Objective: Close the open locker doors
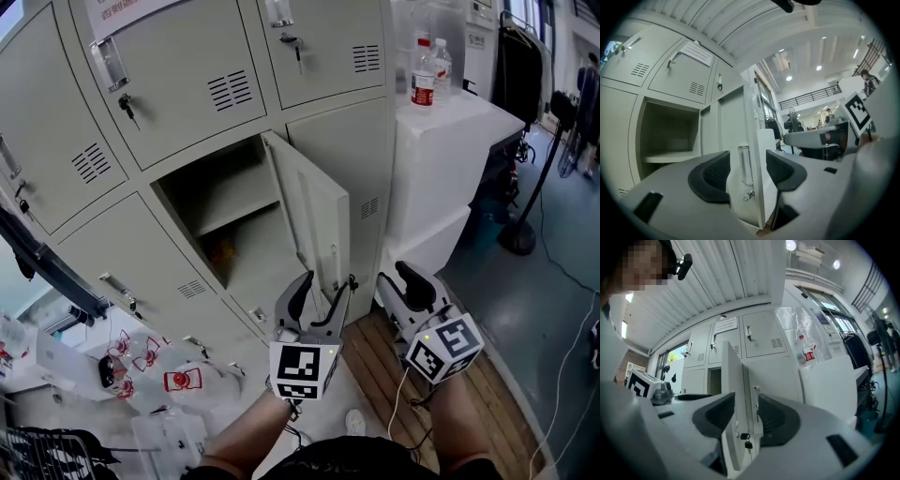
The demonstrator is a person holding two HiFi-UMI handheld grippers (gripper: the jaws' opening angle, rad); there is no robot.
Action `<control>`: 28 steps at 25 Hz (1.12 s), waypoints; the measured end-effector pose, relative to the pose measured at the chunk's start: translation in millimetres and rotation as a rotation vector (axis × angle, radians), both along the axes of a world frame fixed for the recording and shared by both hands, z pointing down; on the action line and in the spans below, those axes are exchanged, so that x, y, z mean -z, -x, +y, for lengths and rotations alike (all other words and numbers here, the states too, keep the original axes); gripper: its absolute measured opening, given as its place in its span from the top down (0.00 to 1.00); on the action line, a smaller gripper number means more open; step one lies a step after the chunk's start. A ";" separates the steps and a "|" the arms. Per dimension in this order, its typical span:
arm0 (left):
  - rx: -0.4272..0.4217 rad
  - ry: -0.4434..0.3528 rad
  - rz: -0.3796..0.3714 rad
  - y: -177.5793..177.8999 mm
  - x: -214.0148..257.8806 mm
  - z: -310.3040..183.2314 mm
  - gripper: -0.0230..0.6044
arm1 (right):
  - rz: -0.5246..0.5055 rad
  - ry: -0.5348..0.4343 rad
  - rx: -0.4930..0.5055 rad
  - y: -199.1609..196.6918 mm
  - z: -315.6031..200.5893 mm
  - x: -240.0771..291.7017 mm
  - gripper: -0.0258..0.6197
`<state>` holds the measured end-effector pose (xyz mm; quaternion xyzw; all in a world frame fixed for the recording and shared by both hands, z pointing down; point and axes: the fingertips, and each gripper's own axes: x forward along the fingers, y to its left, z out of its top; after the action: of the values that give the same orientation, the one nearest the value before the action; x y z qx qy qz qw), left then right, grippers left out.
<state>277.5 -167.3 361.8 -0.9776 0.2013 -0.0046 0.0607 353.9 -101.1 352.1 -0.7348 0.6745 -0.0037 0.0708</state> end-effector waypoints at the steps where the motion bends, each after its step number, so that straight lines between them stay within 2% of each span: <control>1: 0.002 -0.001 -0.001 -4.3 -0.7 1.1 0.59 | -0.001 -0.001 0.001 -4.4 1.1 -0.3 0.73; 16: 0.129 -0.020 -0.049 -48.0 -17.1 -15.2 0.58 | -0.018 0.000 0.039 -46.1 7.1 -12.1 0.73; 21: 0.164 -0.023 -0.044 -47.0 -15.7 -19.9 0.62 | -0.036 -0.010 0.057 -52.7 4.0 -13.4 0.73; 28: 0.190 -0.018 -0.052 -31.4 -15.0 -23.4 0.61 | -0.038 -0.021 0.120 -40.9 -13.8 -11.0 0.73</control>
<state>308.9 -190.7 376.8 -0.9532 0.2914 -0.0338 0.0738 394.8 -114.8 363.1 -0.6920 0.7160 -0.0150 0.0910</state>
